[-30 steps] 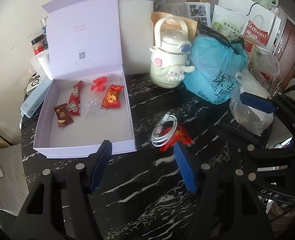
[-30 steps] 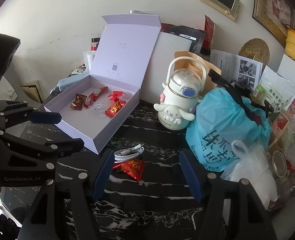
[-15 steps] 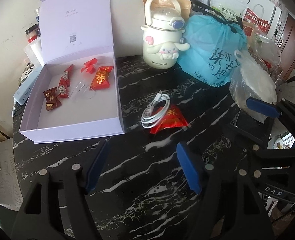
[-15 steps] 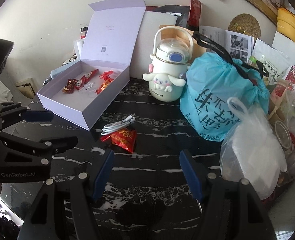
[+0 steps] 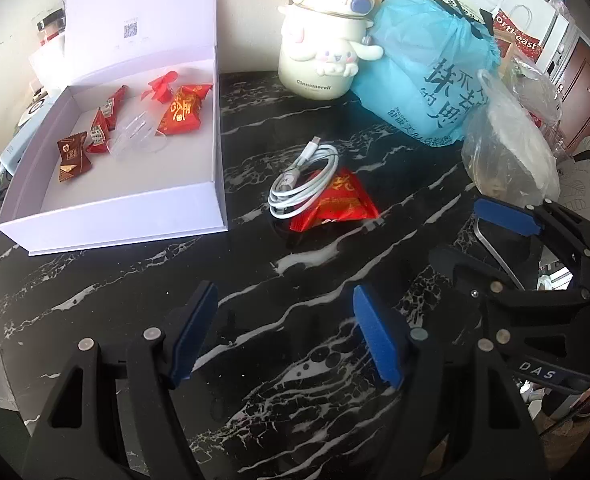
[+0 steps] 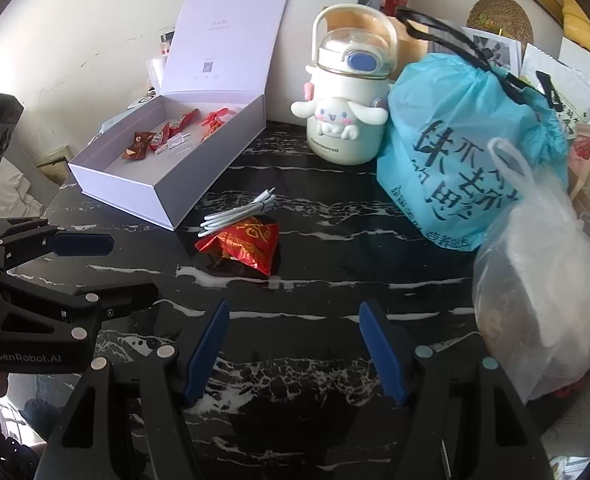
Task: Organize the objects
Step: 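Grasp the large red gold-printed packet with the right tool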
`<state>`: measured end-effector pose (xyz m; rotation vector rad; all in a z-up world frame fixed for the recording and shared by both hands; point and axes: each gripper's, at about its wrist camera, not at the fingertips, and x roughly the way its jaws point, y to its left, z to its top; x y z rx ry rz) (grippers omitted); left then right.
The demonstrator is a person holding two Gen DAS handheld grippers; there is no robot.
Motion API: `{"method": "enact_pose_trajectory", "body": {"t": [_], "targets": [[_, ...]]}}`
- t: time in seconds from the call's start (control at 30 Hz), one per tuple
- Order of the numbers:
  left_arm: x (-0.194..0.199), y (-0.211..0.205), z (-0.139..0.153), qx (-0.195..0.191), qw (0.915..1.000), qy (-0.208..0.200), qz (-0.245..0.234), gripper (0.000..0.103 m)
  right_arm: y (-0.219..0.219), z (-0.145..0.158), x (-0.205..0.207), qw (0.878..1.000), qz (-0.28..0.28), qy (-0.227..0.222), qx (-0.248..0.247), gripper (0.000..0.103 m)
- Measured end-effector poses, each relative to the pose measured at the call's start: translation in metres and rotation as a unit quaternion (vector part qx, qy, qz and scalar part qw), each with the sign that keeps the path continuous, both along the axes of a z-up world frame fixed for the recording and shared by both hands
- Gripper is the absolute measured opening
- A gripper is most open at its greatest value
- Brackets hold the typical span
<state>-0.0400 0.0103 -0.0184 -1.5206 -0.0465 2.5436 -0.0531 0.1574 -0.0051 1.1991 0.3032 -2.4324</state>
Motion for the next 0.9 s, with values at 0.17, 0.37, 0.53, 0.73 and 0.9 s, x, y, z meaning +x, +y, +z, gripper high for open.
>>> {"method": "enact_pose_trajectory", "body": {"t": [0.17,0.37,0.53,0.73,0.9], "targets": [[-0.005,-0.007,-0.005,0.006,1.0,0.001,0.003,0.069,-0.011,-0.009,-0.01,1.0,0.017,-0.008,-0.003,0.068],[-0.015,-0.021,-0.004,0.01,0.9999,-0.003,0.013,0.069,-0.028,-0.011,-0.028,0.999,0.039,-0.013,-0.015,0.068],[-0.026,-0.03,-0.002,0.004,0.9998,-0.005,0.021,0.069,-0.042,-0.013,-0.048,0.998,0.062,-0.018,-0.019,0.068],[-0.036,-0.035,-0.004,0.0,0.9997,-0.013,0.019,0.069,-0.052,-0.026,-0.068,0.994,0.091,-0.047,-0.034,0.068],[-0.039,-0.036,-0.003,-0.004,0.9998,-0.008,0.017,0.069,-0.058,-0.037,-0.078,0.991,0.107,-0.068,-0.043,0.068]]}}
